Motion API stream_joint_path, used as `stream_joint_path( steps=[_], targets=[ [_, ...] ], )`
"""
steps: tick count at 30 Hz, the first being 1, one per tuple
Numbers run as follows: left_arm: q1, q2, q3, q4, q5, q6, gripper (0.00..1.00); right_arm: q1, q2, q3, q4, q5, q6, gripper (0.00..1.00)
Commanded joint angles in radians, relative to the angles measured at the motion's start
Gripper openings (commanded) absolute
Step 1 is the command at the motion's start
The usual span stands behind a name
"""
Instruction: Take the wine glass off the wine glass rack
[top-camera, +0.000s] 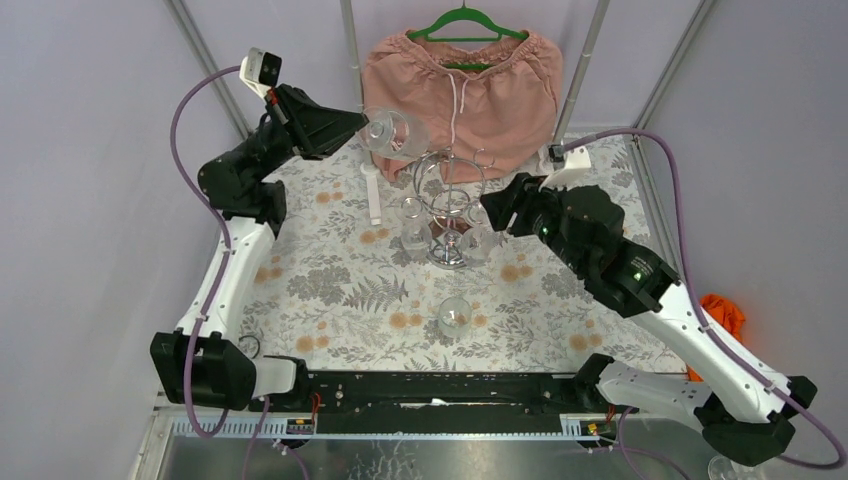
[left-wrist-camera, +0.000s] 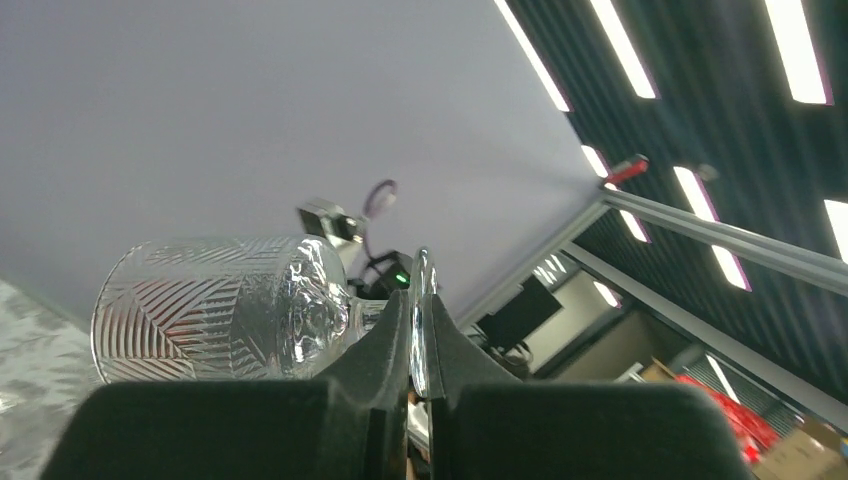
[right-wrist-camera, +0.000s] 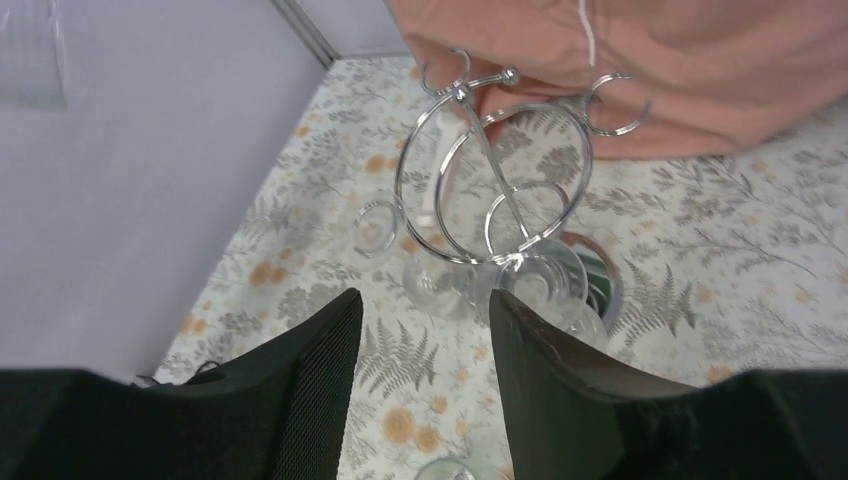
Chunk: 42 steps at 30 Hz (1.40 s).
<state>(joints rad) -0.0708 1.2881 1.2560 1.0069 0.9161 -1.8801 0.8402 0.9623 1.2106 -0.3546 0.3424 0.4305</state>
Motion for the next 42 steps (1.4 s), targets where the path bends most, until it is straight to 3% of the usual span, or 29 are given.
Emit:
stream_joint_path(
  steps=[1,6,11,15,20,31,35,42],
  targets=[
    [-0.042,0.015,-0.023,0.348,-0.121,-0.200,0.00,-0.148,0.010,0.041,0.158,-0.319,0.018,0.58],
    [-0.075,0.070,-0.044,0.517,-0.194,-0.298,0.00,-0.348,0.035,-0.018,0.323,-0.642,0.123,0.61],
    [-0.085,0.079,-0.078,0.597,-0.256,-0.321,0.00,-0.523,0.051,-0.144,0.641,-0.943,0.284,0.62],
    [-0.097,0.066,-0.096,0.601,-0.285,-0.294,0.00,-0.573,0.092,-0.207,0.919,-1.118,0.431,0.62],
    [-0.126,0.083,-0.098,0.602,-0.298,-0.285,0.00,-0.585,0.165,-0.234,1.224,-1.249,0.608,0.54],
    [-0.153,0.105,-0.101,0.602,-0.298,-0.275,0.00,-0.590,0.467,-0.172,2.072,-1.321,1.198,0.56],
    [-0.157,0.113,-0.106,0.602,-0.297,-0.273,0.00,-0.589,0.507,-0.134,2.080,-1.332,1.211,0.53],
    [-0.178,0.142,-0.100,0.601,-0.293,-0.254,0.00,-0.589,0.525,-0.066,2.081,-1.327,1.240,0.61]
  ],
)
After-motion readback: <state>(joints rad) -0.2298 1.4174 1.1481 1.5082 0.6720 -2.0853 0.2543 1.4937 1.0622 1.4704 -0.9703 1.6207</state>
